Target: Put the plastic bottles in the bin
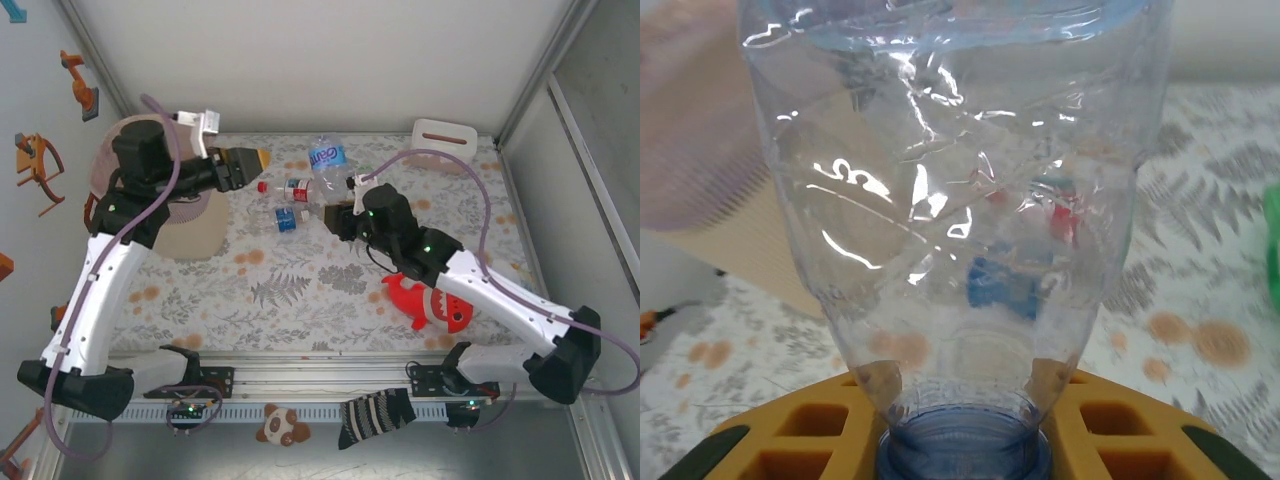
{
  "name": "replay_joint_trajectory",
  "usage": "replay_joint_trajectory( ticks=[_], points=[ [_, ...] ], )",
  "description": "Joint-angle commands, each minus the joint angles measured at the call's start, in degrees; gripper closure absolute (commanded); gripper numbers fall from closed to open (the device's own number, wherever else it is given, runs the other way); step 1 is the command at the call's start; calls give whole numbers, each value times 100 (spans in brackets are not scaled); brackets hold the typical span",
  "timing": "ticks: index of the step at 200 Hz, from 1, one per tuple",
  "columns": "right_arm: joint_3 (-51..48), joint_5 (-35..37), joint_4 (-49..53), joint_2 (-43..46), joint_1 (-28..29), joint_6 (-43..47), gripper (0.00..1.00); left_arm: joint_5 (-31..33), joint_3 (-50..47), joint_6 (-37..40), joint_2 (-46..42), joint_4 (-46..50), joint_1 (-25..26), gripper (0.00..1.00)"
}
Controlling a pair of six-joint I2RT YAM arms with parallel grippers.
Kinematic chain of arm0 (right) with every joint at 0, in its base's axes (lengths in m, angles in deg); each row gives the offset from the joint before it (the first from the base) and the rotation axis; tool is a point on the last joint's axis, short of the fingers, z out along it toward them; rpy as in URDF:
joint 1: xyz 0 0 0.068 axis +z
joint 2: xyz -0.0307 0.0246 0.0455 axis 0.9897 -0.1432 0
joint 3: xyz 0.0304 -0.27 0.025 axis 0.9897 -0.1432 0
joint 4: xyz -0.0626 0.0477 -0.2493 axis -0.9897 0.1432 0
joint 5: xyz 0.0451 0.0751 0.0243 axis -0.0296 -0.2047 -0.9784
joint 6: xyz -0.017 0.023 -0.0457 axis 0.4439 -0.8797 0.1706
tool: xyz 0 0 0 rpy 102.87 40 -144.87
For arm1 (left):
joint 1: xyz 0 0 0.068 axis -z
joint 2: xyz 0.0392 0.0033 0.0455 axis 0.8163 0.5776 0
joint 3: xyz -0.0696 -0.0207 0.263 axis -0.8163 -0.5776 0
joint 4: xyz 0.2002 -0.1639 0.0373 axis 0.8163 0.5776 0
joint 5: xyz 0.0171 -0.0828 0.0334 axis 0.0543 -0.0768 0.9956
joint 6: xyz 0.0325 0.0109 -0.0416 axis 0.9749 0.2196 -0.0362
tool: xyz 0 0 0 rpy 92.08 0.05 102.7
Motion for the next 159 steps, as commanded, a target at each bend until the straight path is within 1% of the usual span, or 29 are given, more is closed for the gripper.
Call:
replay_joint_trajectory(
  ticks=[1, 28, 63, 85, 103, 159],
  points=[
    [-40, -121, -534, 241, 165, 497, 75, 518, -74, -135, 129, -535, 391, 22],
    [56, -121, -609, 333, 293, 609, 76, 893, -80, -202, 330, -775, 880, 16],
    [139, -192, -619, 299, 374, 613, 76, 1308, -67, -207, 550, -1049, 1436, 15],
    [153, -191, -645, 268, 444, 617, 76, 1773, -98, -177, 597, -1107, 1671, 15],
    [144, -165, -670, 262, 493, 604, 76, 2103, -177, -180, 590, -1197, 1814, 18],
    [158, -121, -683, 285, 582, 620, 75, 2304, -369, -275, 559, -1646, 1960, 28]
  ],
)
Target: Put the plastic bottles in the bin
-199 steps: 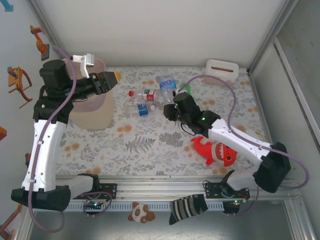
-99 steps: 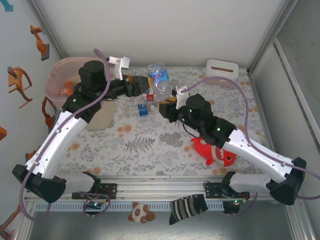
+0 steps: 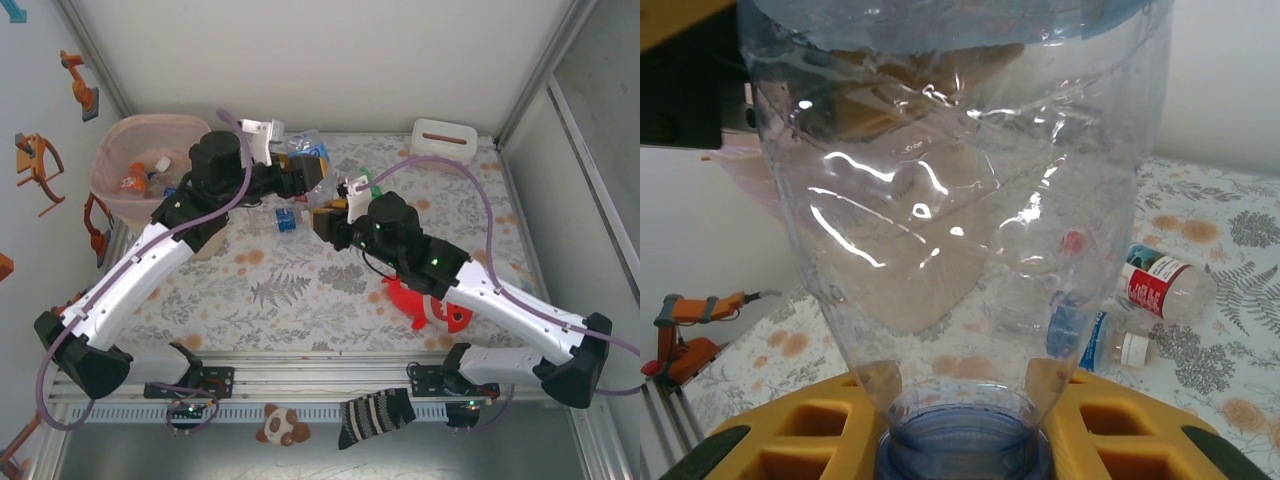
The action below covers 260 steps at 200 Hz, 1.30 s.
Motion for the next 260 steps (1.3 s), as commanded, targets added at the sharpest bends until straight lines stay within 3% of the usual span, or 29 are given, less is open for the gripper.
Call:
replay_joint_trajectory(
  ticks=[1, 116, 136, 165, 181, 223, 260],
  points=[
    [157, 43, -258, 14, 54, 88, 75, 186, -70, -73, -39, -399, 61, 29],
    [172, 138, -164, 65, 85, 104, 72, 79, -3, -168, 32, -565, 110, 49],
    [188, 147, -127, 92, 87, 100, 64, 100, 27, -119, -6, -507, 108, 51],
    [277, 98, 40, 107, 91, 98, 37, 197, 153, 72, -43, -278, 89, 52],
    [323, 75, 169, 130, 107, 96, 30, 233, 249, 164, -67, -123, 39, 52],
    [280, 154, 450, 388, 135, 86, 26, 237, 692, 577, -101, 555, -321, 52],
    [207, 464, 756, 699, 149, 137, 26, 360, 1302, 1299, -126, 1641, -1046, 53]
  ],
)
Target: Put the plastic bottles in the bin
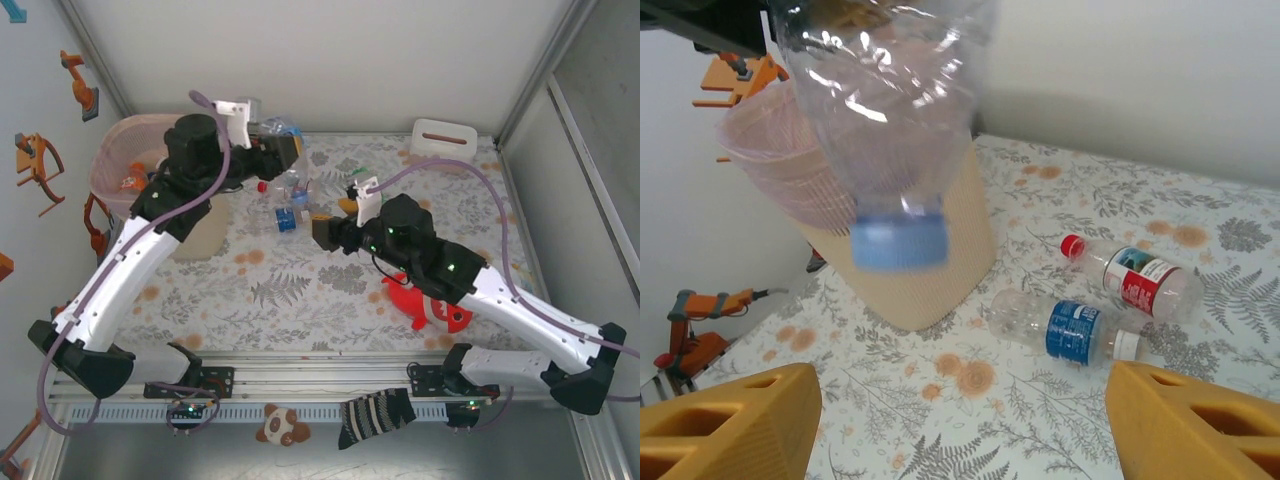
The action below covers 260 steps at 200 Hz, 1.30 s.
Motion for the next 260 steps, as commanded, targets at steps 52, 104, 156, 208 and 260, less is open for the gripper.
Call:
replay_joint_trajectory(
  ticks=[52, 104, 156, 208, 260],
  points=[
    [94, 549, 537, 363, 30, 198, 25, 515, 1518, 1925, 10, 2462, -1748, 53],
    [132, 536, 583, 277, 33, 234, 25, 1472, 2142, 3108, 270, 3239, -2753, 53],
    [186, 440, 613, 179, 30, 329, 25, 1839, 2002, 4088, 717, 2956, -3261, 54],
    [205, 383, 603, 114, 28, 476, 24, 1953, 2212, 4584, 1492, 3271, -3484, 54],
    [222, 227, 594, -61, -7, 625, 24, 1979, 1977, 4627, 1963, 3634, -3753, 53]
  ],
)
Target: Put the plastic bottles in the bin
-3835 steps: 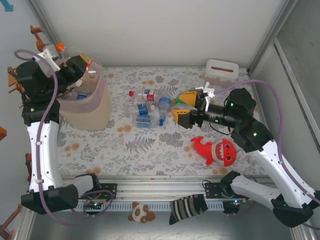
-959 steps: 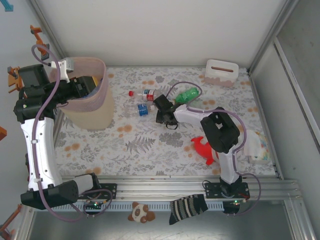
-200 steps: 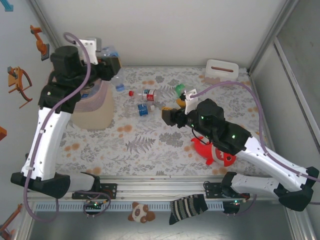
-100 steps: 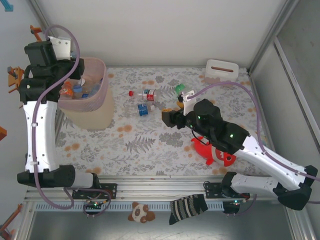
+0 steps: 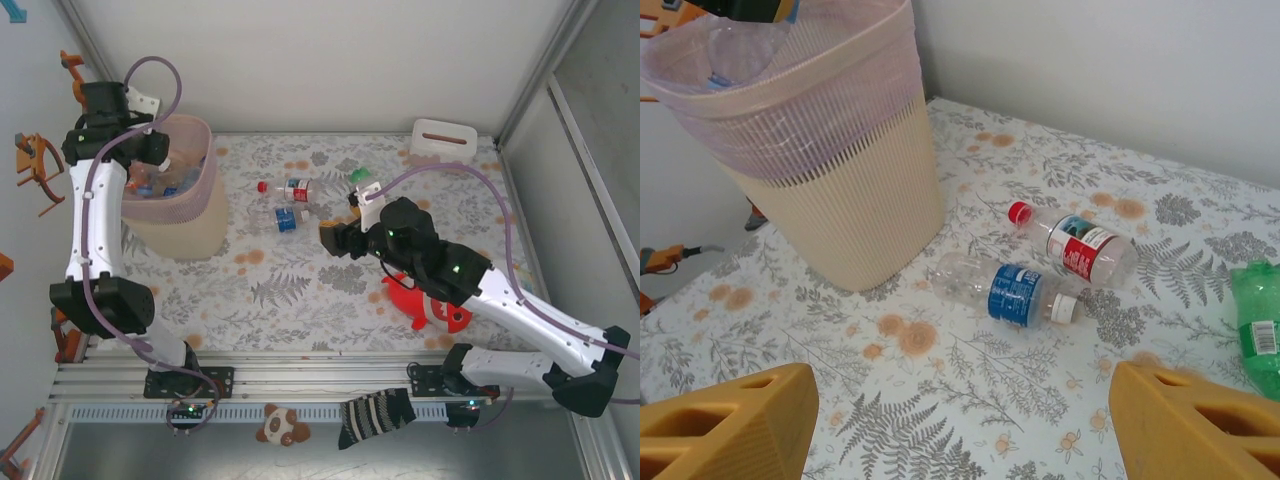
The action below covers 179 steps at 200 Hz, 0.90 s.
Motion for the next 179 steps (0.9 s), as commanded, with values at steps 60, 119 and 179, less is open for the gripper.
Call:
replay_joint_trajectory(
  ticks=[60, 119, 179],
  points=[
    [159, -276, -139, -200, -56, 150, 24, -684, -466, -59, 414, 492, -396, 51],
    [136, -279, -158, -216, -57, 130, 24, -1120, -647, -283, 881, 728, -437, 46],
    [198, -199, -132, -159, -60, 127, 24, -1877, -361, -724, 485, 676, -719, 27]
  ],
)
